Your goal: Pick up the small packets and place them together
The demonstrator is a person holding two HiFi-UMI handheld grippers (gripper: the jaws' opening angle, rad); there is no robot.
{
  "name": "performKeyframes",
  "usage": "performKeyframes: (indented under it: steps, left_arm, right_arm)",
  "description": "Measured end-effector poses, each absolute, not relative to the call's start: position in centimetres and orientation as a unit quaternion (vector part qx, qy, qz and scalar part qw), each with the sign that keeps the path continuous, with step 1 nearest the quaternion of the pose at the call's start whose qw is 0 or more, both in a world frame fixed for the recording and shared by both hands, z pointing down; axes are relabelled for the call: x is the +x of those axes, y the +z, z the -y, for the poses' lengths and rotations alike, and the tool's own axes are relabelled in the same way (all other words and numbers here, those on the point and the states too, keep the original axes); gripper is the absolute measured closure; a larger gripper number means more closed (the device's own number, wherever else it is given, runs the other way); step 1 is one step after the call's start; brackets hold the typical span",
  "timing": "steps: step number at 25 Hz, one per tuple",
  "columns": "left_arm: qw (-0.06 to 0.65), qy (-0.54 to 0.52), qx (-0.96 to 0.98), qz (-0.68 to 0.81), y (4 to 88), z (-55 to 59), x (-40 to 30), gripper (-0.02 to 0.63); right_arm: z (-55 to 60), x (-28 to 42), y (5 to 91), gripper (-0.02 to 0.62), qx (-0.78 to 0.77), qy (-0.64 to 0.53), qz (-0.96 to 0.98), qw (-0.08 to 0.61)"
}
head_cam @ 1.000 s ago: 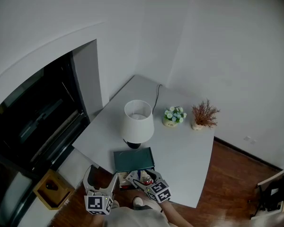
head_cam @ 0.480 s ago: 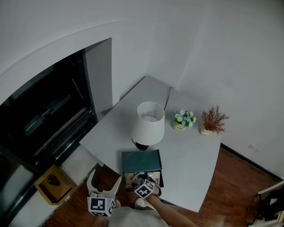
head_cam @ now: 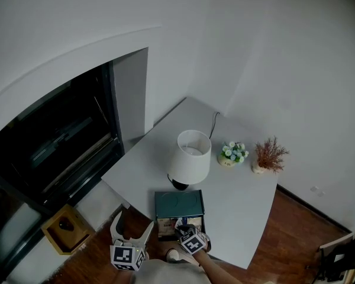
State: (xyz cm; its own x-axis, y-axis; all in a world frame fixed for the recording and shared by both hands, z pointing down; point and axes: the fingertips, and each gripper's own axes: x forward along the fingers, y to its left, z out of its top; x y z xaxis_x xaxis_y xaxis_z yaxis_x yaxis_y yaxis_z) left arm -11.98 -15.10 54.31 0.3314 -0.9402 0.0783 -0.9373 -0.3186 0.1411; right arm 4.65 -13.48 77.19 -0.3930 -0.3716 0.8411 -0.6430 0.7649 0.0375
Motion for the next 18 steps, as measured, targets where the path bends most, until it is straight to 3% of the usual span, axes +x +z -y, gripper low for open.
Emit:
performKeyframes:
  steps: [6,10,12,18]
  left_arm:
    - [0.082,-0.013,0.812,0.578,54.4,15.6,-11.8,0.184]
    - [0.081,-0.015,0.812,0.578,54.3,15.7,-11.9,0.190]
    - [0.079,-0.014,0.811,0.580,54.2,15.8,-12.1,0.192]
    - [0.076,-0.014,0.802,0.592,54.0,15.6,-13.2,0.192]
  right_arm:
    - [13.8,4.1,71.7,0.543,0.291,0.248,0.863,0.330]
    - [16.2,1.4,66.6,0.543,0.224,0.373,0.892,0.122]
    - [18.5,1.0,65.7,0.545,0.222,0.394,0.889,0.062]
    - [22.8,-0.7,68.2,0.545,0.218,0.403,0.887,0.057]
